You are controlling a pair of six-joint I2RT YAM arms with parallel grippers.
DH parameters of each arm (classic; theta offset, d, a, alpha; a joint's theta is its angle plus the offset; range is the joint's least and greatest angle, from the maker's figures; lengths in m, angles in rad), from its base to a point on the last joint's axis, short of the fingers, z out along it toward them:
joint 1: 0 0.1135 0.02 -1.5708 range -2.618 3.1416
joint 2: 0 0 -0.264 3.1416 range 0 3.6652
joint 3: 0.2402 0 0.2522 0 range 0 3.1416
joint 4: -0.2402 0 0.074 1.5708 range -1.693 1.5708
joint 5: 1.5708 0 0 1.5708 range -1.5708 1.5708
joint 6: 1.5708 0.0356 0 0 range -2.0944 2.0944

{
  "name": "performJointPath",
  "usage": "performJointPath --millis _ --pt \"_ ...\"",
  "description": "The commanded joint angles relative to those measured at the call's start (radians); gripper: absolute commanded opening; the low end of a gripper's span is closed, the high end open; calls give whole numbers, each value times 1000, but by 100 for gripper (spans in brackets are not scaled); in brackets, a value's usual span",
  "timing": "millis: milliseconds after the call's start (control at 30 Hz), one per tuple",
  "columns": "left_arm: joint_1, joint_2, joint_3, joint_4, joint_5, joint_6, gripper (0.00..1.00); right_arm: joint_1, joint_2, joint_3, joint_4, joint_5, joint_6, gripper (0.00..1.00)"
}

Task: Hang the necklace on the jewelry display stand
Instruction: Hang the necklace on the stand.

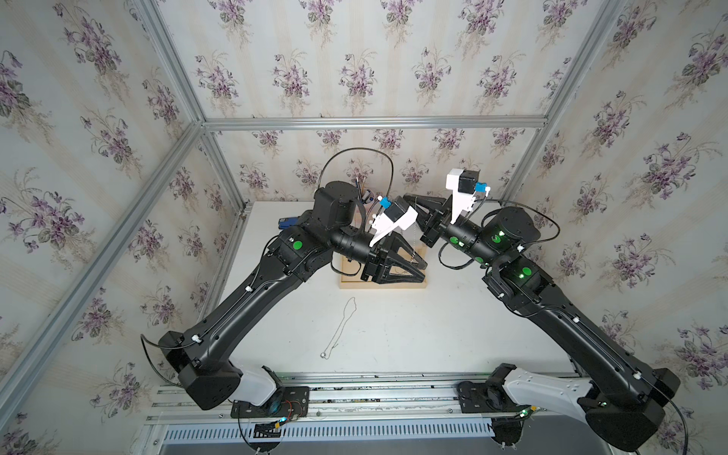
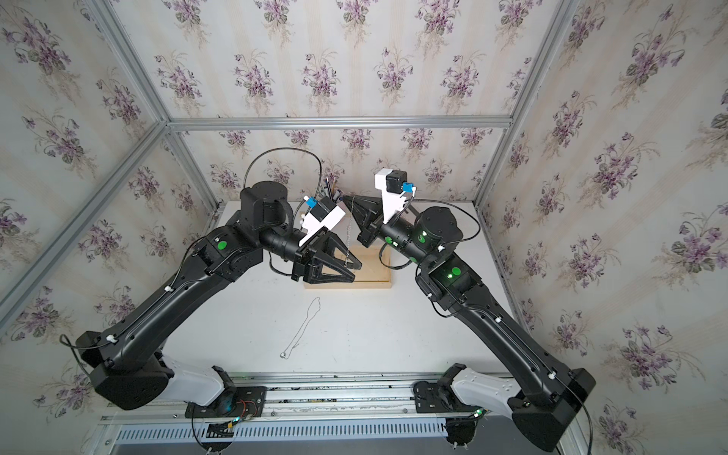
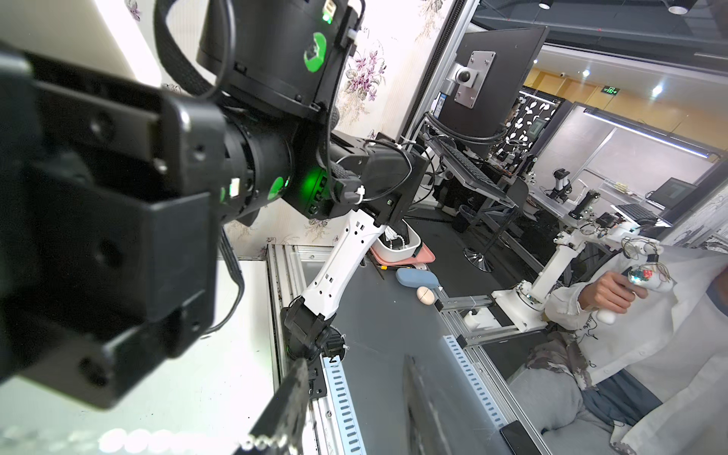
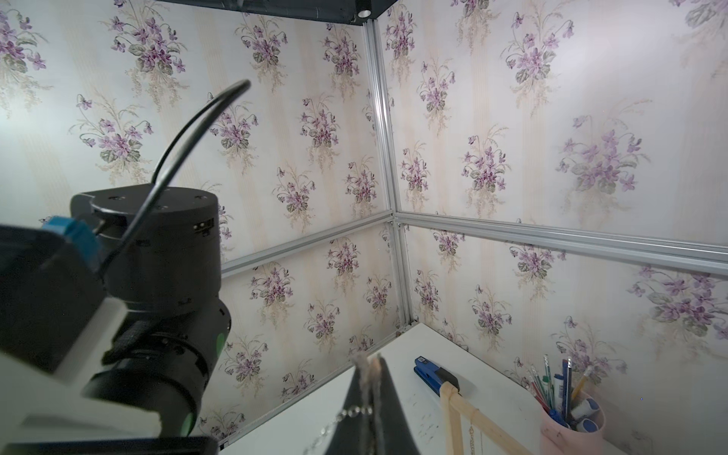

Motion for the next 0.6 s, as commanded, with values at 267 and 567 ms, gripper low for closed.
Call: performJointPath --millis 267,567 --pt "-2 2 48 -34 -37 15 8 -22 10 -22 65 -17 27 0" --pt "11 24 126 -105 -190 23 0 -56 40 -90 114 -4 30 0"
